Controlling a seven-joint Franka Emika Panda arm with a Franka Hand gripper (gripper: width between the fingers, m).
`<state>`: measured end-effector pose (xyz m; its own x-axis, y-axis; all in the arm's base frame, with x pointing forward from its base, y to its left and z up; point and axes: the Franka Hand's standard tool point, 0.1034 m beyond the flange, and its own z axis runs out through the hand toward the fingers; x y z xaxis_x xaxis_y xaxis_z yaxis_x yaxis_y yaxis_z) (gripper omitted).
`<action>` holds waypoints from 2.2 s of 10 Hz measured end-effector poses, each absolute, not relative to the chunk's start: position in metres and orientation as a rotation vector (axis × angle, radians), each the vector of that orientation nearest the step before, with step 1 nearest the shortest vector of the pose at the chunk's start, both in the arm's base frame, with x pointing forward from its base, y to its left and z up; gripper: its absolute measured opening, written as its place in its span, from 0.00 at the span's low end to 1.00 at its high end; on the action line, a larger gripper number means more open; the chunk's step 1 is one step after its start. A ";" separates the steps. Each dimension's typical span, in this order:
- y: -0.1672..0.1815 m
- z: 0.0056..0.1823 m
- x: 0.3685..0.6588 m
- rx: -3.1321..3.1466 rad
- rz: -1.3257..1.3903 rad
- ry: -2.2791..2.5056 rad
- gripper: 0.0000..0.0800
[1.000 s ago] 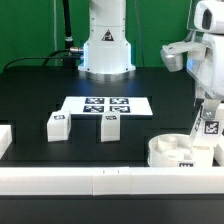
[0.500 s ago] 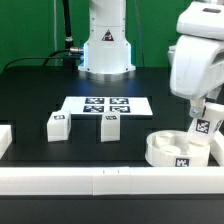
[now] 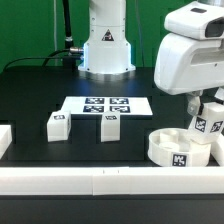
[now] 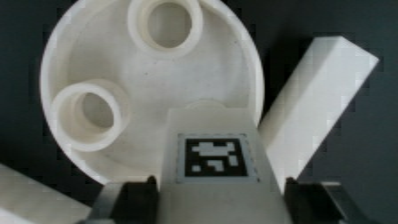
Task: Assemble stool
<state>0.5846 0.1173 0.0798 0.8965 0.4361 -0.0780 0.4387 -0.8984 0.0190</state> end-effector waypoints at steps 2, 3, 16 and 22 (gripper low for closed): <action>0.118 0.079 0.586 3.091 -0.074 0.468 0.42; 0.117 0.079 0.587 3.121 -0.050 0.386 0.42; 0.121 0.077 0.590 2.925 -0.071 -1.478 0.42; 0.127 0.077 0.589 2.576 -0.149 -2.043 0.42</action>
Offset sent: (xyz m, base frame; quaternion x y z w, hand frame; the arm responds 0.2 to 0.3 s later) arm -0.0093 -0.0118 -0.0102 0.0706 0.0196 0.2710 0.9598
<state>0.5891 0.1269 0.0770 0.2293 -0.9596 -0.1630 -0.9731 -0.2223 -0.0605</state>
